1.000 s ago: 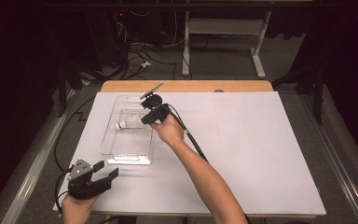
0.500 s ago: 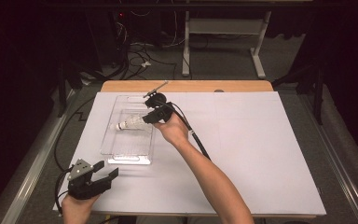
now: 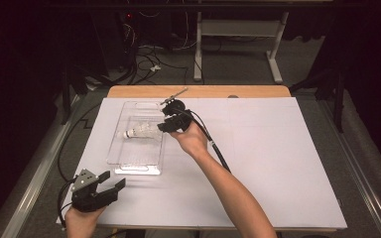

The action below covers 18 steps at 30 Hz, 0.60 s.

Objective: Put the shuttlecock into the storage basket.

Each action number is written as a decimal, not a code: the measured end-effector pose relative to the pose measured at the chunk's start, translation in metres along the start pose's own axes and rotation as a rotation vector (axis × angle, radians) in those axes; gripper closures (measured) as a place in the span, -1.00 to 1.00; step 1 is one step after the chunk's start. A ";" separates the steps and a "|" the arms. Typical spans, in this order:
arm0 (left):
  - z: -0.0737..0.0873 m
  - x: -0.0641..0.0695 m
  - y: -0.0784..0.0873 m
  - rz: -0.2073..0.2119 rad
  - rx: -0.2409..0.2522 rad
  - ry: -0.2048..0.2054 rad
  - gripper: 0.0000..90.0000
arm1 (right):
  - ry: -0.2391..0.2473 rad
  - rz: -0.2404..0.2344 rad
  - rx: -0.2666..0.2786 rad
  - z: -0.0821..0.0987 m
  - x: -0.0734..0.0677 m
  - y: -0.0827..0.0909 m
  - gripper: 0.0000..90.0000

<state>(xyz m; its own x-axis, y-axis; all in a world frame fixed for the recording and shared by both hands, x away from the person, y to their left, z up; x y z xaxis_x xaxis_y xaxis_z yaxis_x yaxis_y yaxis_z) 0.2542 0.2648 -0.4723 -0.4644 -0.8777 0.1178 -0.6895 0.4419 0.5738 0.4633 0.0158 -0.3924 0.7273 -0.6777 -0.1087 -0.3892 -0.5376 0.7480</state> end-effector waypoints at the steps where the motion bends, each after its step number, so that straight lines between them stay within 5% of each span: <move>1: 0.000 0.000 0.000 0.000 0.001 0.001 -0.22 | 0.001 0.001 0.003 0.001 0.001 0.001 0.41; 18: 0.001 -0.001 0.001 0.002 0.002 0.013 -0.22 | -0.041 0.013 0.037 0.021 0.018 0.016 0.30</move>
<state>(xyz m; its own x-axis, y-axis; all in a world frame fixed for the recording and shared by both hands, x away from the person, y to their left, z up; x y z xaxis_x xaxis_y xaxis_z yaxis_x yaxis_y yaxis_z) 0.2530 0.2662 -0.4724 -0.4590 -0.8789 0.1296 -0.6895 0.4444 0.5720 0.4584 -0.0153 -0.3965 0.6984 -0.7044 -0.1265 -0.4196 -0.5463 0.7249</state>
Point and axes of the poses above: each handheld gripper's, and its own axes: y roughly backward along the jaws, z roughly out of its underside, x roughly to its right, the point moved 1 cm from there along -y, roughly forward along the jaws, and after that the axes turned 2 degrees about -y, right-handed, at the moved point
